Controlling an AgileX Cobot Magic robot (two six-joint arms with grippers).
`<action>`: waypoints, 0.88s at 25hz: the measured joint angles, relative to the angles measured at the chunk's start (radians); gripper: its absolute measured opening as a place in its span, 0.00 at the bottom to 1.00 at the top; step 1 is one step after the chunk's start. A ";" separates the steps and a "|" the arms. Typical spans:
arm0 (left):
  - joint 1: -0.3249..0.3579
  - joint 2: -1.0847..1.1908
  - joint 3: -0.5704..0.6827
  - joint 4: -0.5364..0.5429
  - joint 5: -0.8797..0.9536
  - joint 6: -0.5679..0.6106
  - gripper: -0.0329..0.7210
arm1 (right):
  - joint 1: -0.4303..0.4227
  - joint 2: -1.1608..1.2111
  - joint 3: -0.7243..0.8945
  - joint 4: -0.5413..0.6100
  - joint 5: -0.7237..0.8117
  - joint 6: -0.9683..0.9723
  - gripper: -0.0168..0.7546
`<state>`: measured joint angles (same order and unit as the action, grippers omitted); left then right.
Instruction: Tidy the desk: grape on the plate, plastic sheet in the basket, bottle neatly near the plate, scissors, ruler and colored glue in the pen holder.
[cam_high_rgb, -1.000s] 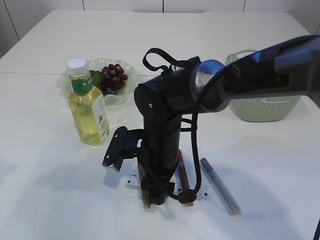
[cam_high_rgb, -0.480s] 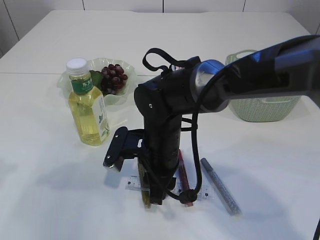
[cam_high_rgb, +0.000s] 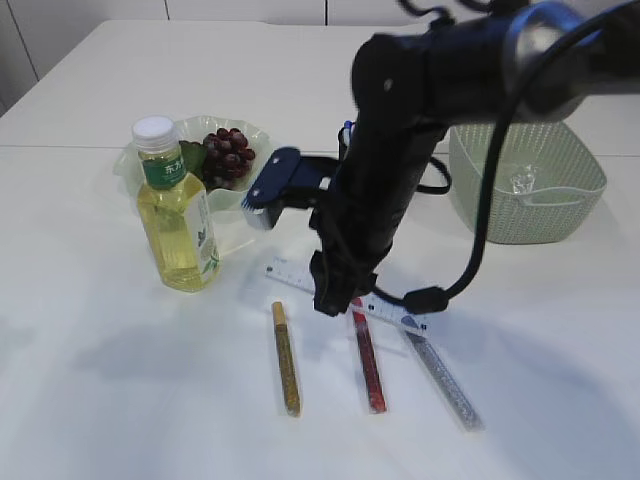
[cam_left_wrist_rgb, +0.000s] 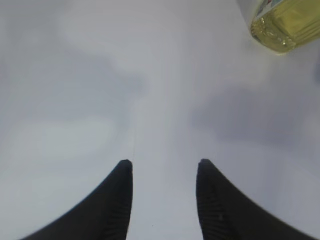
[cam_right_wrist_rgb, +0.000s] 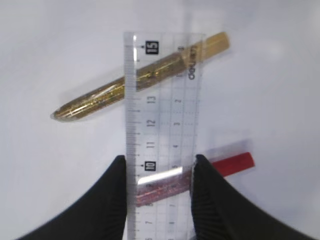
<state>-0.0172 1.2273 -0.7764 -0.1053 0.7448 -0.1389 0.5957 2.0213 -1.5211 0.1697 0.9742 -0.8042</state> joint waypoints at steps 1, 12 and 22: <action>0.000 0.000 0.000 0.000 0.000 0.000 0.45 | -0.023 -0.022 0.000 0.048 0.000 -0.029 0.41; 0.000 0.000 0.000 0.000 0.033 0.000 0.45 | -0.289 -0.093 0.000 0.586 -0.057 -0.398 0.41; 0.000 0.000 0.000 0.000 0.079 0.000 0.44 | -0.387 -0.091 0.000 1.163 -0.253 -0.915 0.41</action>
<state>-0.0172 1.2273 -0.7764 -0.1053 0.8239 -0.1389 0.2092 1.9301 -1.5211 1.3324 0.7210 -1.7191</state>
